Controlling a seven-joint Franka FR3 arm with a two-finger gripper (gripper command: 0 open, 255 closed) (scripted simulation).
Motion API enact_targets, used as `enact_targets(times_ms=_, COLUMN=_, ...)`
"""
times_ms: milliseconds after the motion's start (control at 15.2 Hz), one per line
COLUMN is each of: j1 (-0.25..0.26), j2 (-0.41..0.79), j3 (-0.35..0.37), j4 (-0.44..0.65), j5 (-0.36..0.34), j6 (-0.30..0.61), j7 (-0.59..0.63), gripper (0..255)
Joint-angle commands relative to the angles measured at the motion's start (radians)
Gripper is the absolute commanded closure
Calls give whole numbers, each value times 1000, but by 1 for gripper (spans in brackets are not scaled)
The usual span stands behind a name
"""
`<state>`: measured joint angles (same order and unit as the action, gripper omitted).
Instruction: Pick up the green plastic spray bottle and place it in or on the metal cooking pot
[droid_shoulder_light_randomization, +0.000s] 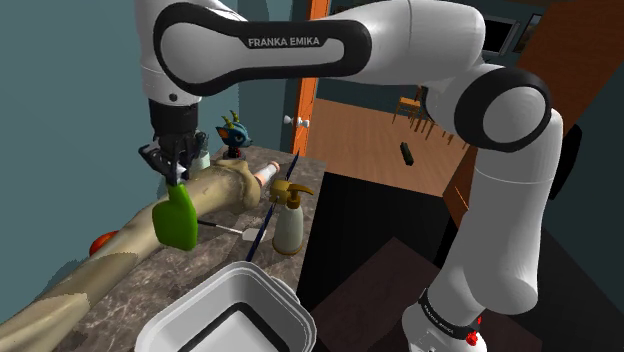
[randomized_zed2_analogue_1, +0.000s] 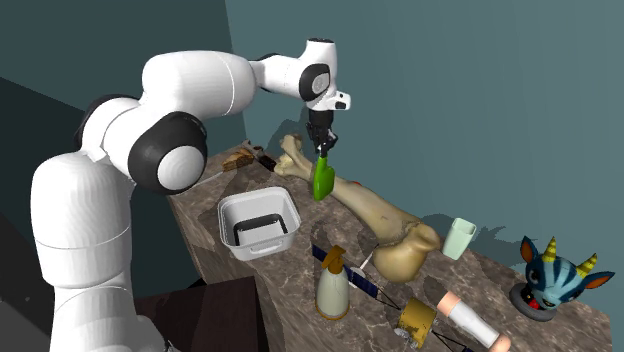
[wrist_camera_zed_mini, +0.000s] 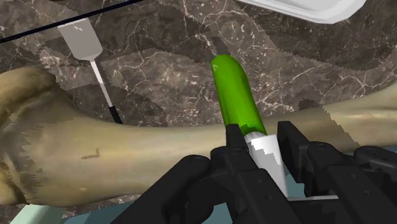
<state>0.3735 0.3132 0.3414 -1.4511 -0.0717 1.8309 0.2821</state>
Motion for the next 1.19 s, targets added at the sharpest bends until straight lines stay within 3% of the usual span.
enact_targets(times_ms=0, j1=2, j2=3, j3=0, j4=30, j5=-1, j6=-27, j7=0, gripper=255)
enact_targets(times_ms=462, j1=10, j2=16, j3=2, j4=134, j5=-5, j6=-118, j7=2, gripper=255)
enact_targets(times_ms=1122, j1=34, j2=-291, j3=53, j4=-140, j5=88, j6=-132, j7=89, gripper=255)
